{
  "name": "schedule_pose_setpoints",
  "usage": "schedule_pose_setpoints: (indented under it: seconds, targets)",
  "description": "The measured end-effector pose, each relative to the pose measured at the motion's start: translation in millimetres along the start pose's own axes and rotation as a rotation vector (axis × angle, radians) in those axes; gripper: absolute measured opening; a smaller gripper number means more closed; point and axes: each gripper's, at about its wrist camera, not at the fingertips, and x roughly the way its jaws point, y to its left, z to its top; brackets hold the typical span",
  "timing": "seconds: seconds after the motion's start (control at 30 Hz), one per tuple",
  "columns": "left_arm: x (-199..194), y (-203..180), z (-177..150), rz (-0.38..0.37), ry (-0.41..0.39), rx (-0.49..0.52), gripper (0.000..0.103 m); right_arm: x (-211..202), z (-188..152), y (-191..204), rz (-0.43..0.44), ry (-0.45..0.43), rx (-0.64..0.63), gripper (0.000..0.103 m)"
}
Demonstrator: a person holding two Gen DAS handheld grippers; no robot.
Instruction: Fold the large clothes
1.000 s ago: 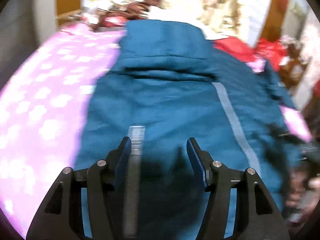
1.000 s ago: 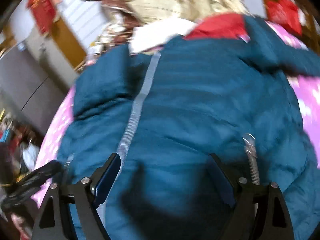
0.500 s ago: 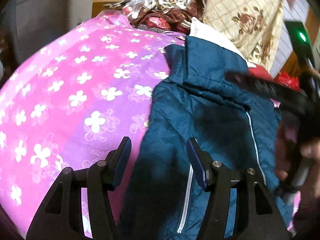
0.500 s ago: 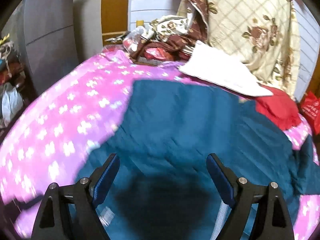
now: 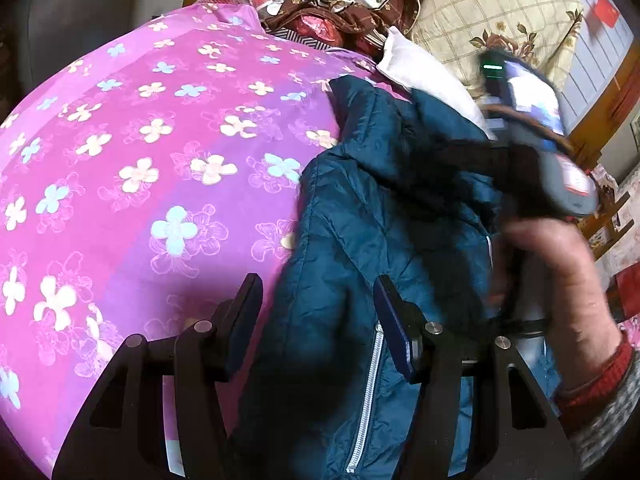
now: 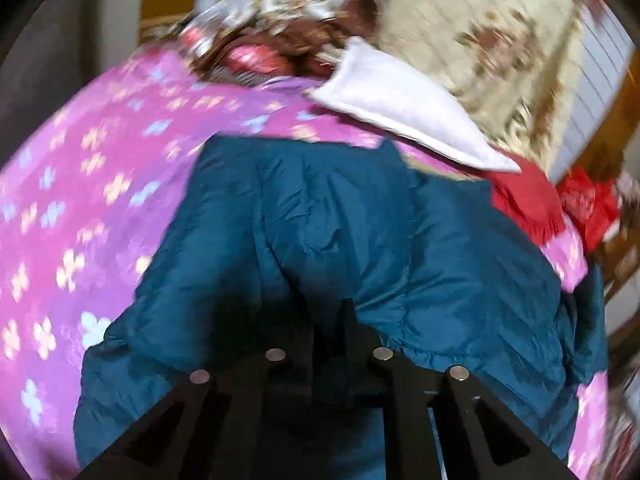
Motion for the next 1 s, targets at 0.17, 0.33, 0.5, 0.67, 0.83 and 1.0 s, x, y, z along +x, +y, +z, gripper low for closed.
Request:
schedule_pose_setpoints:
  seconds: [0.17,0.33,0.5,0.67,0.83,1.0]
  targets:
    - [-1,-4,-5,-0.005,0.002,-0.001,0.057,-36,3,-100,-0.035,-0.057,0.179,0.009]
    - [4,-13,-11,0.029,-0.008,0.026,0.057,-45,-16,-204,-0.093,-0.039,0.336,0.009]
    - [8,-26,-17,0.038,-0.022,0.065,0.057,-8,-56,-275,-0.084,0.047,0.485,0.009]
    - [10,-36,-20,0.025,-0.041,0.098,0.057,46,-99,-315,0.015,0.134,0.637,0.009]
    - [23,-44,-23,0.037,-0.035,0.122,0.057,72,-121,-330,0.122,0.105,0.693,0.009]
    - [29,-57,-31,0.074,-0.029,0.171,0.057,51,-121,-344,0.199,0.067,0.689,0.019]
